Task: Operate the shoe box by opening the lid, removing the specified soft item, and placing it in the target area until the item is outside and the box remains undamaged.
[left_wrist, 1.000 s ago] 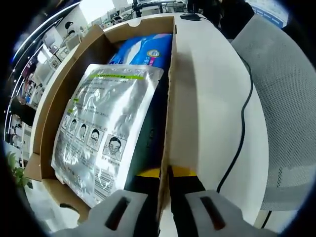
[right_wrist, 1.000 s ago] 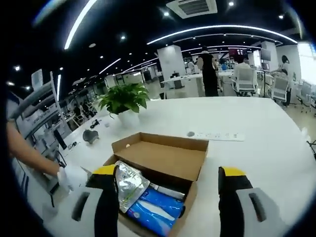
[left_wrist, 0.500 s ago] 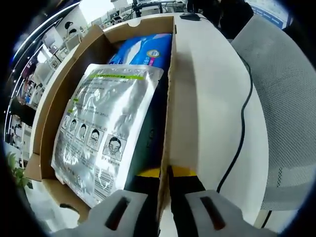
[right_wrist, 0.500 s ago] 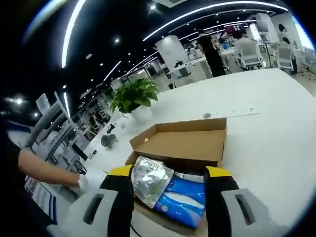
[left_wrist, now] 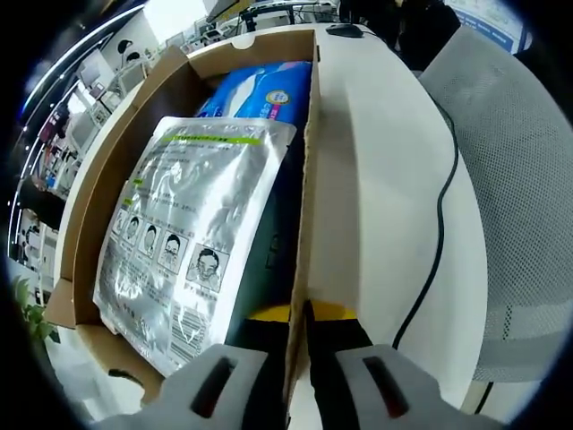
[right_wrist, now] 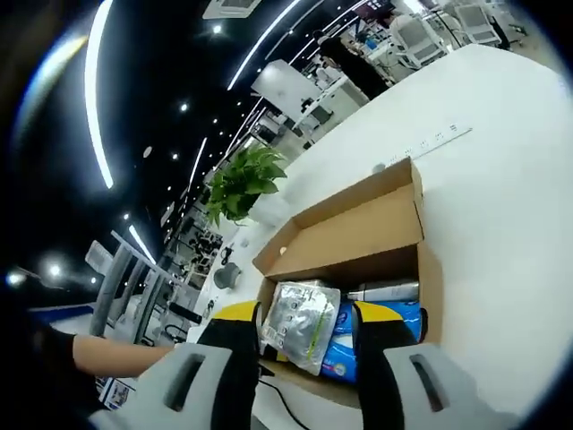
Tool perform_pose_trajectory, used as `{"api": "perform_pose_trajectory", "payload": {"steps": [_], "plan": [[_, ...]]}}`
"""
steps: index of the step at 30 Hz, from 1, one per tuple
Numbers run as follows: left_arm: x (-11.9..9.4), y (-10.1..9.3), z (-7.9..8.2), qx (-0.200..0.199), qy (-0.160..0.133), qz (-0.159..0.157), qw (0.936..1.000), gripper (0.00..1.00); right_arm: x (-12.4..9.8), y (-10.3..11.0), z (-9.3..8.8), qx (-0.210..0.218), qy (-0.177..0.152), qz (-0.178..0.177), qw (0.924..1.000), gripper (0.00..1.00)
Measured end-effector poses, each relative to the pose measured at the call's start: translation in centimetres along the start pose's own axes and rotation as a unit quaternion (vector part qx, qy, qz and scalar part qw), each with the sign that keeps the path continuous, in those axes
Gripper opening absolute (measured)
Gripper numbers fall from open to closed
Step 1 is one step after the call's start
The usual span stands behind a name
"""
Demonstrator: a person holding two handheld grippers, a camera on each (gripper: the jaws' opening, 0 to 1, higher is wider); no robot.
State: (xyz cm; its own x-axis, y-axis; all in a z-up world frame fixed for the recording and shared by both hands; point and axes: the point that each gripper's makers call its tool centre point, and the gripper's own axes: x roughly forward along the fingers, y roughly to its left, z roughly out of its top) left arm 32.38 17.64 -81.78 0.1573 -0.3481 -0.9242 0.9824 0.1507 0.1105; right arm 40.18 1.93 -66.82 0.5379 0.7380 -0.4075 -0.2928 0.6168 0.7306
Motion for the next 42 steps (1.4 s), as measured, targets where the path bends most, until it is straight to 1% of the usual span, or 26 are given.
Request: {"api": "perform_pose_trajectory", "payload": {"steps": [2, 5, 6, 7, 9, 11, 12, 13, 14, 16, 18, 20, 22, 23, 24, 25, 28, 30, 32, 35, 40, 42], "plan": [[0.0, 0.0, 0.0, 0.001, 0.000, 0.001, 1.0000, 0.03, 0.1, -0.3, -0.3, 0.008, 0.001, 0.002, 1.0000, 0.38], [0.0, -0.1, 0.0, 0.003, 0.000, 0.002, 1.0000, 0.03, 0.4, 0.1, -0.9, 0.048, 0.012, 0.022, 0.9985, 0.41], [0.0, 0.0, 0.0, 0.003, 0.000, 0.002, 1.0000, 0.03, 0.5, 0.4, -1.3, 0.070, 0.020, 0.032, 0.9968, 0.42], [0.0, 0.0, 0.0, 0.002, 0.000, 0.001, 1.0000, 0.03, 0.7, 0.5, -1.4, 0.075, 0.022, 0.036, 0.9963, 0.42], [0.0, 0.0, 0.0, 0.003, 0.000, 0.002, 1.0000, 0.03, 1.0, 0.2, -1.1, 0.070, 0.015, 0.032, 0.9969, 0.42], [0.0, 0.0, 0.0, 0.004, -0.001, 0.002, 1.0000, 0.03, 1.3, 0.5, -0.9, 0.097, 0.014, 0.041, 0.9943, 0.42], [0.0, 0.0, 0.1, 0.004, -0.001, 0.002, 1.0000, 0.03, 1.5, 1.0, -1.0, 0.120, 0.017, 0.053, 0.9912, 0.42], [0.0, -0.1, 0.1, 0.004, -0.001, 0.002, 1.0000, 0.03, 1.6, 1.2, -1.0, 0.133, 0.016, 0.061, 0.9890, 0.42], [0.0, -0.1, 0.1, 0.005, -0.001, 0.002, 1.0000, 0.03, 1.7, 1.2, -0.9, 0.148, 0.015, 0.065, 0.9867, 0.42], [0.0, -0.1, 0.1, 0.004, 0.000, 0.001, 1.0000, 0.03, 1.9, 0.8, -0.8, 0.161, 0.012, 0.060, 0.9850, 0.42], [0.0, -0.1, 0.1, 0.005, -0.001, 0.001, 1.0000, 0.03, 2.0, 0.7, -0.8, 0.166, 0.011, 0.061, 0.9842, 0.42], [0.0, -0.1, 0.1, 0.007, -0.002, 0.000, 1.0000, 0.03, 2.1, 0.6, -0.9, 0.175, 0.017, 0.061, 0.9824, 0.43], [0.0, -0.1, 0.1, 0.007, -0.002, 0.001, 1.0000, 0.03, 2.1, 0.0, -1.1, 0.186, 0.024, 0.047, 0.9811, 0.42], [0.0, -0.1, 0.1, 0.008, -0.002, 0.001, 1.0000, 0.03, 2.1, -0.7, -0.4, 0.169, -0.002, 0.034, 0.9850, 0.42], [0.0, -0.1, 0.1, 0.008, -0.002, 0.001, 1.0000, 0.03, 2.1, -0.8, -0.3, 0.165, -0.005, 0.034, 0.9857, 0.42], [0.0, -0.1, 0.1, 0.007, -0.002, 0.001, 1.0000, 0.03, 2.1, -0.7, -0.5, 0.173, 0.005, 0.037, 0.9843, 0.42], [0.0, -0.1, 0.1, 0.008, -0.002, 0.001, 1.0000, 0.03, 2.4, -0.7, -0.6, 0.178, 0.009, 0.043, 0.9829, 0.43], [0.0, -0.1, 0.1, 0.009, -0.002, 0.003, 1.0000, 0.03, 2.8, -0.8, -1.1, 0.187, 0.021, 0.041, 0.9813, 0.44], [0.0, -0.1, 0.1, 0.008, -0.002, 0.002, 1.0000, 0.03, 3.1, -0.8, -1.8, 0.188, 0.031, 0.033, 0.9811, 0.44], [0.0, -0.1, 0.1, 0.009, -0.002, 0.002, 1.0000, 0.03, 3.7, -1.2, -2.1, 0.190, 0.034, 0.024, 0.9809, 0.44], [0.0, -0.1, 0.1, 0.009, -0.002, 0.004, 0.9999, 0.03, 4.5, -1.3, -2.6, 0.194, 0.046, 0.021, 0.9798, 0.44], [0.0, -0.1, 0.1, 0.009, -0.002, 0.003, 0.9999, 0.03, 4.7, -1.0, -2.6, 0.189, 0.049, 0.024, 0.9805, 0.44]]}}
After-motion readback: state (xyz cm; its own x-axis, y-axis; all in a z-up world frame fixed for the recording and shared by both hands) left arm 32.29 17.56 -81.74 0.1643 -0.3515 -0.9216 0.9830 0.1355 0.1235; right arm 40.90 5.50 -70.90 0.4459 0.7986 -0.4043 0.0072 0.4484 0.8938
